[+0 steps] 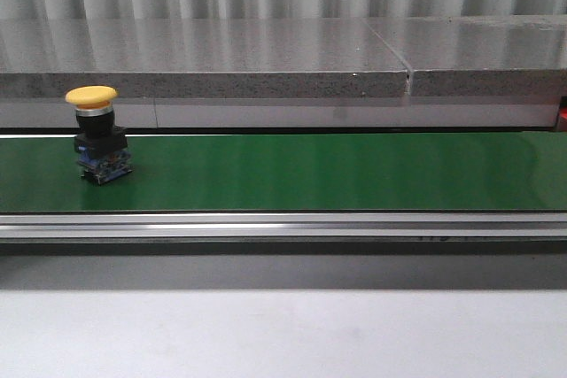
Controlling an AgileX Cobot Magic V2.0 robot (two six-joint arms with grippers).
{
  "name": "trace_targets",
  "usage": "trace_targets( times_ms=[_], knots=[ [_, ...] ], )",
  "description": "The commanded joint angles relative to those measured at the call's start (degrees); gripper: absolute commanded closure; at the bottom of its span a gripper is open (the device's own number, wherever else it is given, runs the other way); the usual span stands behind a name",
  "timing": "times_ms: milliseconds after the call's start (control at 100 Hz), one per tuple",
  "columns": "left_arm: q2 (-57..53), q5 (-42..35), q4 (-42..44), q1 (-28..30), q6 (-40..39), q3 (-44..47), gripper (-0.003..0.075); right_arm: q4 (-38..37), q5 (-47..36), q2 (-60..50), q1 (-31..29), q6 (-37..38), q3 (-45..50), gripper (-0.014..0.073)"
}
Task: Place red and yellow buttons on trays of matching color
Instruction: 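Set the red button on the green belt and release it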
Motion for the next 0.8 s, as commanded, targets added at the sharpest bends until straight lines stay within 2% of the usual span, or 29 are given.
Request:
trace_targets(
  times_ms=[0,300,670,730,790],
  knots=[
    [-2.5,-1.2,-0.5,-2.9,0.0,-3.3,0.0463,-0.1,-4.7,-0.9,-0.1,-0.6,-0.3,0.066],
    [1.6,-1.6,-0.6,-9.4,0.0,-3.9,0.0463,-0.1,-4.7,-0.9,-0.1,-0.6,-0.3,0.066],
    [5.5,-0.2,-0.6,-10.2,0.0,-3.9,0.0461,-0.1,-4.7,-0.9,-0.1,-0.6,-0.3,0.066],
    [5.8,-0.2,-0.6,-10.2,0.0,-3.9,0.0446,-0.1,-4.7,-0.9,-0.1,-0.6,-0.3,0.066],
    [5.9,-0.2,-0.6,-10.2,0.0,-3.9,0.0398,-0.1,-4.7,-0.9,-0.1,-0.6,-0.3,0.066]
  ],
)
